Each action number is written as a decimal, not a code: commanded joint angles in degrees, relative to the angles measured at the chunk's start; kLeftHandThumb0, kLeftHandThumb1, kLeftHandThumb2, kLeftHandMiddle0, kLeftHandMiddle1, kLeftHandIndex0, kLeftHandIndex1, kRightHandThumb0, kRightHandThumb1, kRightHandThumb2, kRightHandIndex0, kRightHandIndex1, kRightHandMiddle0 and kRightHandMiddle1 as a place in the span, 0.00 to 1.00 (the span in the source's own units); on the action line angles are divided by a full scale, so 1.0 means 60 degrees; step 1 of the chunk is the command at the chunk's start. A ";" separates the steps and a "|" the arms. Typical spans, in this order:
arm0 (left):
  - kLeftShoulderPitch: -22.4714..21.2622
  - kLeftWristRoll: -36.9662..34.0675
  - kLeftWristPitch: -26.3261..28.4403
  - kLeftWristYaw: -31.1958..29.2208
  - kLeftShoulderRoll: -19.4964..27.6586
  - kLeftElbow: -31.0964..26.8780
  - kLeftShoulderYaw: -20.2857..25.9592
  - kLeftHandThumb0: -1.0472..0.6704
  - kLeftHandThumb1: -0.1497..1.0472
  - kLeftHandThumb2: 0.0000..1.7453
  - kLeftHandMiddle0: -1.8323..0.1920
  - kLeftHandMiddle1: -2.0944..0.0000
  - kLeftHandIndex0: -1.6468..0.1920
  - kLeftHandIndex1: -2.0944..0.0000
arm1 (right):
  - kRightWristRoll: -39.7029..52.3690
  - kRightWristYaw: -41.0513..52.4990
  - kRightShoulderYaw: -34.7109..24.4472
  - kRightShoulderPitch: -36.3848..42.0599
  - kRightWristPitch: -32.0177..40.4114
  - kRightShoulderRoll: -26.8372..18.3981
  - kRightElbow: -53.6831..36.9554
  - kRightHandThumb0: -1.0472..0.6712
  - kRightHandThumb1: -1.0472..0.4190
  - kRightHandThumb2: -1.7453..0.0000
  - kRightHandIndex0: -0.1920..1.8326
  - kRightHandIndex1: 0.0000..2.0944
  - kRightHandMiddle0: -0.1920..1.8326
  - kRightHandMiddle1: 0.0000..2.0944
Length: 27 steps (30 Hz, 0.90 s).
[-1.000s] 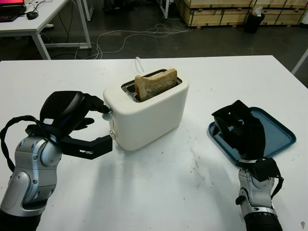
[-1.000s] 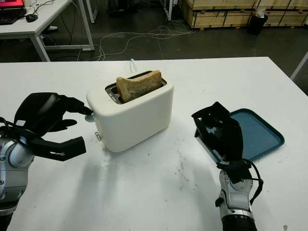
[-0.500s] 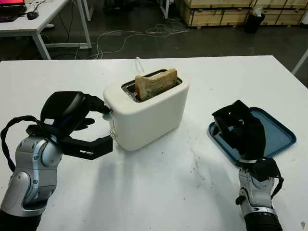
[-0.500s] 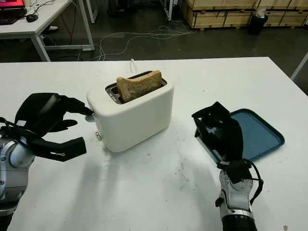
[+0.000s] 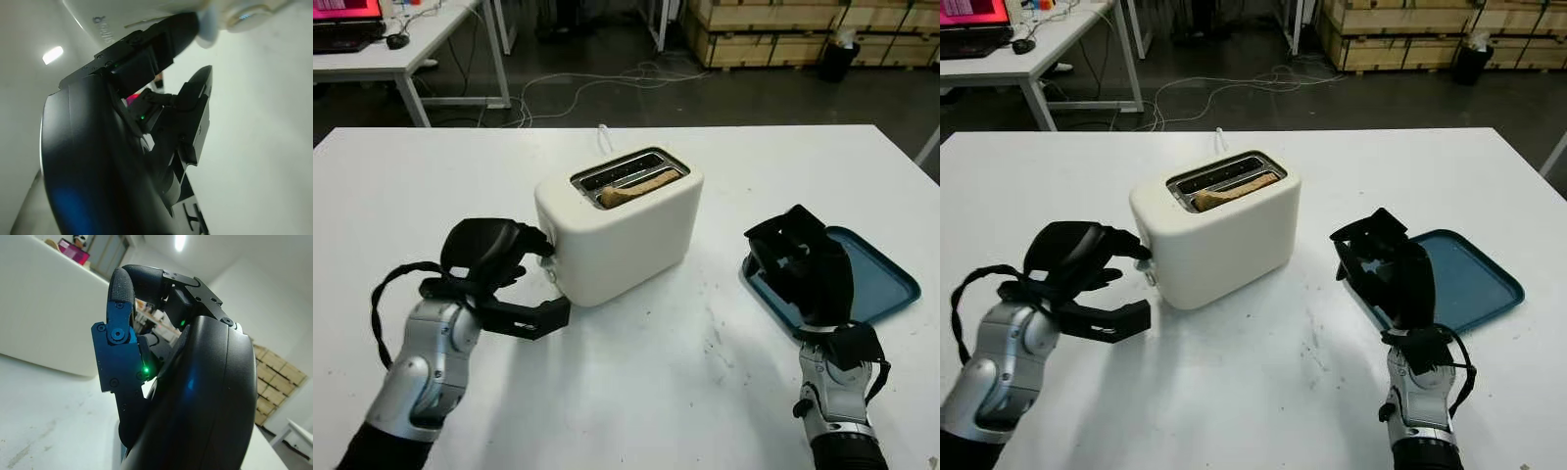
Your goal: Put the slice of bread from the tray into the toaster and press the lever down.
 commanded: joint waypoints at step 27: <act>0.0812 -0.1460 0.0531 0.0699 -0.2191 0.4056 -0.1667 0.71 0.89 0.13 0.57 0.62 0.37 1.00 | 0.0631 0.0567 -0.0228 0.0153 0.0088 -0.0214 -0.0171 0.40 0.09 0.82 0.57 0.83 0.41 0.83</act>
